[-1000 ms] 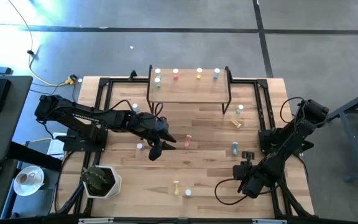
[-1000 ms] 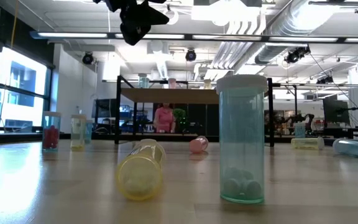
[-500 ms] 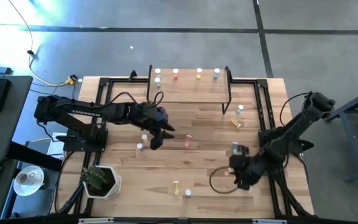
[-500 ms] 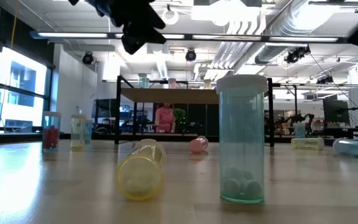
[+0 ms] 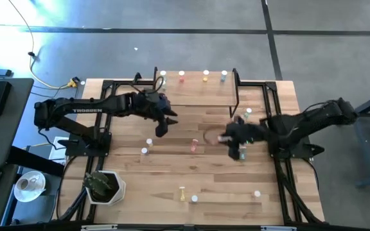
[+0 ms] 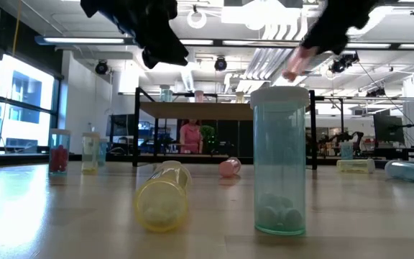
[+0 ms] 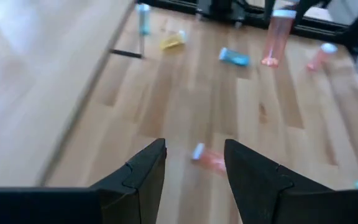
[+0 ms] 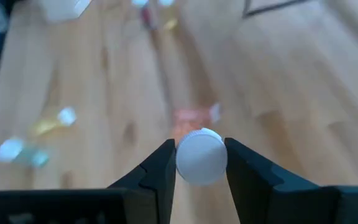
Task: Pick and place medicine bottles onto shelf by color
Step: Put the pink pill bottle on the shelf
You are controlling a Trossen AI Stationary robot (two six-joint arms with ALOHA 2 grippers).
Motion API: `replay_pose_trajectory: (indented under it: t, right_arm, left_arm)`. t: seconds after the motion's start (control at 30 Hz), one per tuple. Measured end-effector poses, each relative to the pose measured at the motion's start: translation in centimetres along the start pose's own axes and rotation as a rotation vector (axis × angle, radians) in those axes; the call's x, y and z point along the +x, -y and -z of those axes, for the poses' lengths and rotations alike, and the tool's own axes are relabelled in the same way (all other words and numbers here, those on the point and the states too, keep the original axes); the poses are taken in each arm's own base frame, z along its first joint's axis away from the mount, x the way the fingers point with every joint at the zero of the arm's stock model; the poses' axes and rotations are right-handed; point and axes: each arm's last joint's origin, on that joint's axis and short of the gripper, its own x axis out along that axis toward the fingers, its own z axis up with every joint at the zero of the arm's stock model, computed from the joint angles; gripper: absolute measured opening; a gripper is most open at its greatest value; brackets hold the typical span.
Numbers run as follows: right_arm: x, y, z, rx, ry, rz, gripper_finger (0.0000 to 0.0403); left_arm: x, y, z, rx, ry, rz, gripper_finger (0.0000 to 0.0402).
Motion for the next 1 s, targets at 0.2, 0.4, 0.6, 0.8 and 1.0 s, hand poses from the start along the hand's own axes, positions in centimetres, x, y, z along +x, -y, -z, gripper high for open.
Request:
replay_pose_trajectory:
  t: [0.2,0.4,0.6,0.8,1.0]
  right_arm:
    - [0.4,4.4,-2.7,0.005,0.055,0.053,0.0114]
    - [-0.3,6.9,-5.5,-0.036,0.099,0.098,0.0114]
    - [-0.4,8.1,-7.5,-0.093,0.053,0.114,0.0114]
    - [0.3,8.5,-9.6,-0.173,0.0,0.127,0.0114]
    - [0.9,9.3,-12.7,-0.229,-0.031,0.147,0.0114]
  left_arm:
    - [-0.3,-1.9,0.4,-0.022,-0.037,-0.059,0.0156]
    - [-0.5,-2.8,0.5,-0.051,-0.047,-0.083,0.0156]
    - [-0.5,-2.9,0.4,-0.053,-0.036,-0.088,0.0156]
    - [-0.4,-2.7,0.4,-0.047,-0.033,-0.08,0.0156]
    - [-0.5,-2.9,0.7,-0.057,-0.061,-0.085,0.0156]
